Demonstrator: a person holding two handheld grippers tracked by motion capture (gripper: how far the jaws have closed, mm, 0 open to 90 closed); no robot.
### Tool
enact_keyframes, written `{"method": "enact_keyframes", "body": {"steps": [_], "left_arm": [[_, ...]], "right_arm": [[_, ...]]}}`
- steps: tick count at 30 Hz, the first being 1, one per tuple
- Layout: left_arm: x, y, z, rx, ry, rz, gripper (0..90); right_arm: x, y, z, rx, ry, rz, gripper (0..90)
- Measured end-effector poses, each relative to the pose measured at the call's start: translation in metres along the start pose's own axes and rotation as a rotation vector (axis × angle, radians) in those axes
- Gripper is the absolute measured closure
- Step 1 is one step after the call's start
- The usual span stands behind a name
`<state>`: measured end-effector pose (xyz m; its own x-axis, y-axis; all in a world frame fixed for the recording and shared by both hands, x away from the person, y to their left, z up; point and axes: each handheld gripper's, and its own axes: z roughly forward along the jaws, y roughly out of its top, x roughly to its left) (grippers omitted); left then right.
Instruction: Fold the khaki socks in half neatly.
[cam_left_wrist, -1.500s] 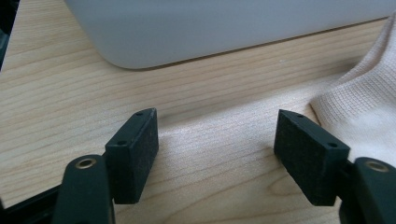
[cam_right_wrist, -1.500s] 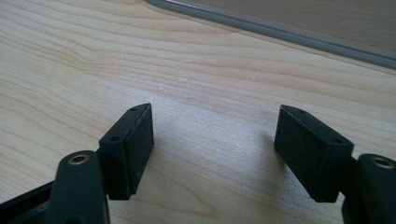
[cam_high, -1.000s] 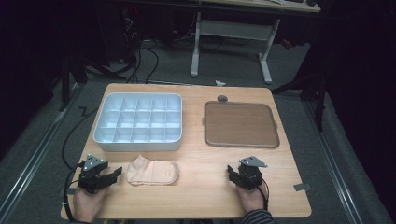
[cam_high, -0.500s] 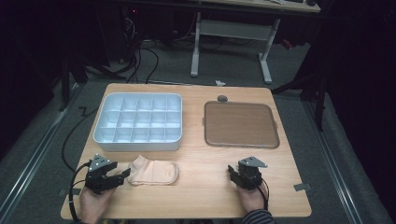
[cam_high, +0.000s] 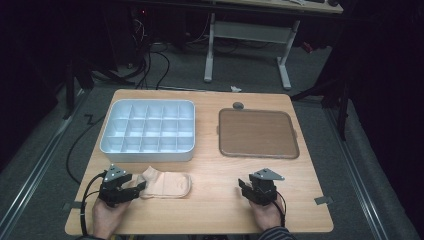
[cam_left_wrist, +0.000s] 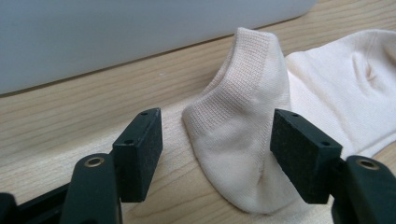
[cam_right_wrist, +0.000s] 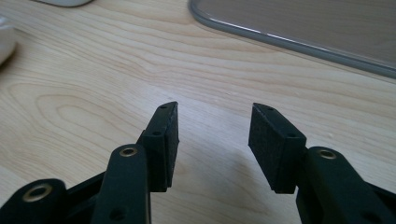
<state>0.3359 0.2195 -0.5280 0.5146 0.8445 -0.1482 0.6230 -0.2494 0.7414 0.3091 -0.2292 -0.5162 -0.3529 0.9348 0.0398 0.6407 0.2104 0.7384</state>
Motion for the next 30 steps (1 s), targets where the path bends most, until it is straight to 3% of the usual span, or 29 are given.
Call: {"method": "enact_keyframes", "body": {"steps": [11, 26, 30], "left_arm": [[-0.005, 0.001, 0.007, 0.027, 0.014, 0.014, 37.7], [-0.012, 0.001, 0.008, 0.029, 0.053, 0.054, 48.6], [-0.014, 0.001, 0.009, 0.027, 0.051, 0.048, 52.2]], "right_arm": [[0.018, 0.006, 0.002, -0.011, 0.068, -0.028, 52.7], [0.035, 0.011, 0.006, 0.001, 0.103, -0.069, 53.3], [0.04, 0.013, 0.007, 0.0, 0.117, -0.076, 53.3]]}}
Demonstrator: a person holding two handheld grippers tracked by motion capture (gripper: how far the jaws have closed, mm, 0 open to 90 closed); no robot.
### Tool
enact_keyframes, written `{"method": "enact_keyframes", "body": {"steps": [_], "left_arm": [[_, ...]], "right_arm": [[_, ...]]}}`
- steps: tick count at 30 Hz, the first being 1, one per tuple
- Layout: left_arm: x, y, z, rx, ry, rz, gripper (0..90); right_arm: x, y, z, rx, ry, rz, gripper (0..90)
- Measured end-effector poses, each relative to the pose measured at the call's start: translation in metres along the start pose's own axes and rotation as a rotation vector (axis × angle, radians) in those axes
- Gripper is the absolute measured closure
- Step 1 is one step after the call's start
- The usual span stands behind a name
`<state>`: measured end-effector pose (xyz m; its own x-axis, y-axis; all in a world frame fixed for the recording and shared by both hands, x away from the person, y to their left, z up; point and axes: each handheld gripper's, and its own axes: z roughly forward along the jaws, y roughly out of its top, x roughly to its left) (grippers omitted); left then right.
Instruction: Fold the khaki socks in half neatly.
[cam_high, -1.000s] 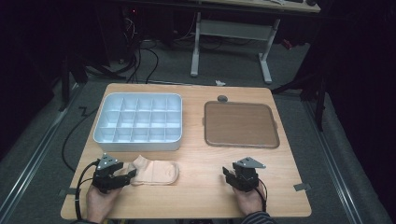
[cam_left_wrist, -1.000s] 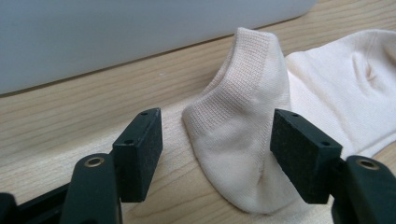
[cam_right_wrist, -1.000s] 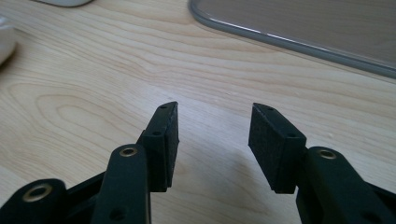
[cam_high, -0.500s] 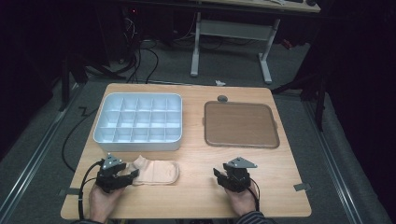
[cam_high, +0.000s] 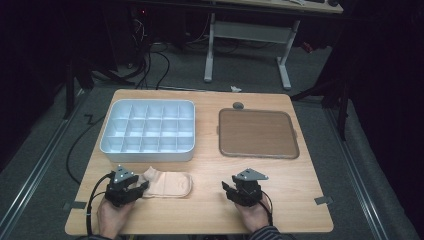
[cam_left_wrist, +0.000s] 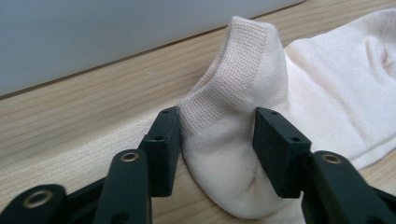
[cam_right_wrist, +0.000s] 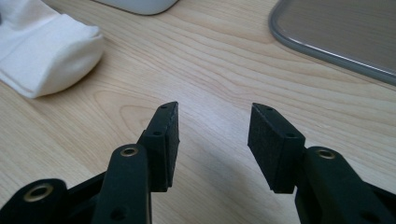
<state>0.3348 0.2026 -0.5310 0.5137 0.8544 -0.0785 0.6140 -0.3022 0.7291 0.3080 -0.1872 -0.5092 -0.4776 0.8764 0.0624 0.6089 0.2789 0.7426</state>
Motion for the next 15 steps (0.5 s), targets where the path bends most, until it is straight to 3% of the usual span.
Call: {"method": "enact_keyframes", "body": {"steps": [15], "left_arm": [[-0.007, 0.003, 0.003, -0.004, -0.001, -0.013, 67.0]], "right_arm": [[0.026, 0.013, 0.01, -0.009, 0.087, -0.033, 53.2]]}}
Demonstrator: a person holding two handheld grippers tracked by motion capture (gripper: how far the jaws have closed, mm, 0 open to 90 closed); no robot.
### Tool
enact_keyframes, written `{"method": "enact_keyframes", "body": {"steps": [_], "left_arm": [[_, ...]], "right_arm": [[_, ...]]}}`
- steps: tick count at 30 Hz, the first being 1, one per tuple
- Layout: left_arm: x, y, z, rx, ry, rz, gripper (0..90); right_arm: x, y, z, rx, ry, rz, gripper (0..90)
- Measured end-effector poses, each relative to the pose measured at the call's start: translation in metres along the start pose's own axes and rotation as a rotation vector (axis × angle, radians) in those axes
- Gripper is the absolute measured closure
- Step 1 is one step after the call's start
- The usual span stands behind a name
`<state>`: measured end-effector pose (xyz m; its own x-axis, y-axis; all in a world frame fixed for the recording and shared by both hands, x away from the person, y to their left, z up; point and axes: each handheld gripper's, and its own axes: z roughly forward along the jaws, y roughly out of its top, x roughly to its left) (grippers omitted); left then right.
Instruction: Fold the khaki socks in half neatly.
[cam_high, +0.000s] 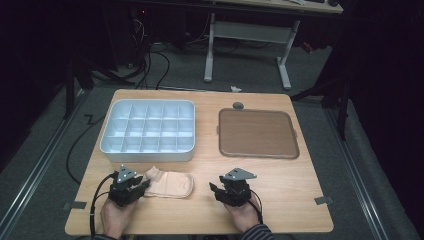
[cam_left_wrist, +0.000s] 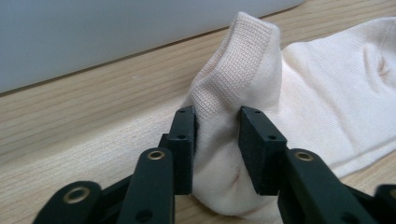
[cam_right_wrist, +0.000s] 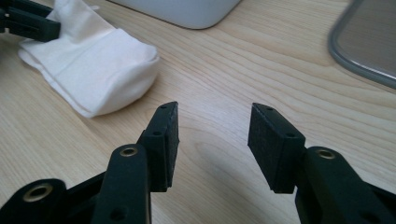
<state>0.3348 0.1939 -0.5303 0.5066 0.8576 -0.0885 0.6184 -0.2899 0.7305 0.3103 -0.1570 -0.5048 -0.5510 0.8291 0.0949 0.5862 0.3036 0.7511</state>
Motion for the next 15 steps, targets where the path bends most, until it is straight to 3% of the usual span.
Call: {"method": "enact_keyframes", "body": {"steps": [15], "left_arm": [[-0.006, 0.001, 0.002, 0.001, -0.017, -0.026, 75.8]], "right_arm": [[0.027, 0.015, 0.015, 0.0, 0.079, -0.048, 52.9]]}}
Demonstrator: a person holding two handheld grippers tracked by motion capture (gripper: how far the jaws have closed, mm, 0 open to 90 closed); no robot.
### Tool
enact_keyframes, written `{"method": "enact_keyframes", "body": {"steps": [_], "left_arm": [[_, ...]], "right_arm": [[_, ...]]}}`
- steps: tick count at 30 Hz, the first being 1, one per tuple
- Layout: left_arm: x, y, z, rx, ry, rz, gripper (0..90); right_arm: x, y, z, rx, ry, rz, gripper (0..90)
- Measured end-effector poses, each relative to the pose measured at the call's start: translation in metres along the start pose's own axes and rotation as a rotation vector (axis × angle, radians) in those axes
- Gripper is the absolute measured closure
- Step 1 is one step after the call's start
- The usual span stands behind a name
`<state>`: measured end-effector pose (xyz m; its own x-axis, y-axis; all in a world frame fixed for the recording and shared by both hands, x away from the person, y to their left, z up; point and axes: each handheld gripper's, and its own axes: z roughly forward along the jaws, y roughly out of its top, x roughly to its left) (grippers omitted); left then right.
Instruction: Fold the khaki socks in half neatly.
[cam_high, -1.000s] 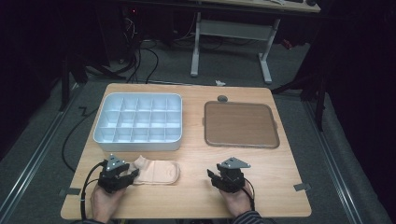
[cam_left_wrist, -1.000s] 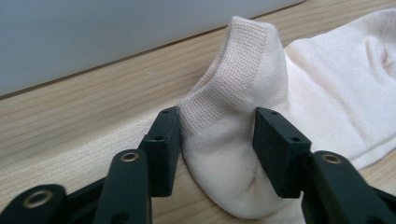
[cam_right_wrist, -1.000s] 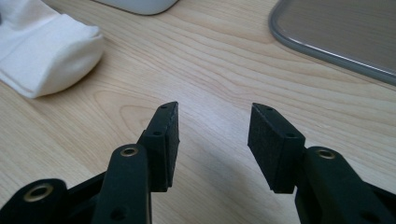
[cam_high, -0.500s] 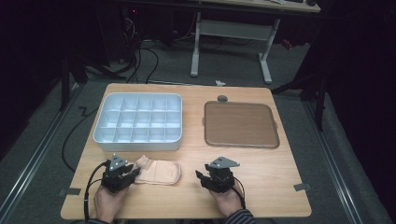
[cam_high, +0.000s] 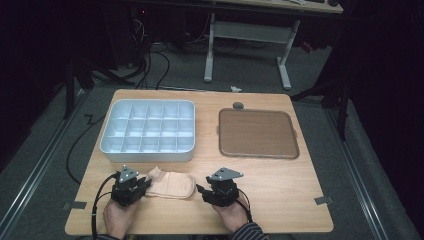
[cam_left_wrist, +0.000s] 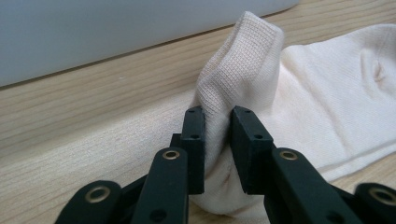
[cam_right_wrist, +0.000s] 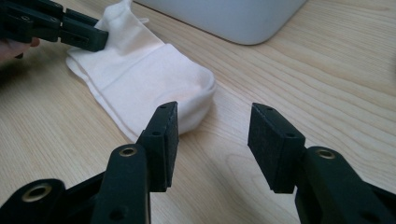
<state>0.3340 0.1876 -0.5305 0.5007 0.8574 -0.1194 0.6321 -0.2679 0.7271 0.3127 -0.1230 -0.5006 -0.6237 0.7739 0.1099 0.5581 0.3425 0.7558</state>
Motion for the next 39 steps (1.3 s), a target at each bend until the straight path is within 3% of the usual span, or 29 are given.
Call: {"method": "enact_keyframes", "body": {"steps": [6, 14, 22, 28, 39], "left_arm": [[-0.001, 0.0, 0.001, -0.001, -0.01, -0.004, 77.0], [-0.002, 0.0, 0.002, -0.005, -0.014, -0.004, 78.2], [0.001, 0.001, 0.002, -0.002, -0.045, -0.013, 80.7], [0.0, 0.001, 0.001, -0.006, -0.047, -0.008, 83.5], [-0.001, 0.002, 0.0, -0.008, -0.085, -0.014, 85.9]], "right_arm": [[0.004, 0.006, 0.009, 0.008, 0.01, 0.002, 52.8], [0.006, 0.007, 0.023, 0.051, -0.012, -0.003, 53.8], [0.001, 0.003, 0.032, 0.106, 0.008, 0.022, 71.4], [0.0, 0.0, 0.034, 0.116, 0.017, 0.007, 85.6], [-0.003, 0.001, 0.028, 0.097, 0.021, -0.001, 87.3]]}}
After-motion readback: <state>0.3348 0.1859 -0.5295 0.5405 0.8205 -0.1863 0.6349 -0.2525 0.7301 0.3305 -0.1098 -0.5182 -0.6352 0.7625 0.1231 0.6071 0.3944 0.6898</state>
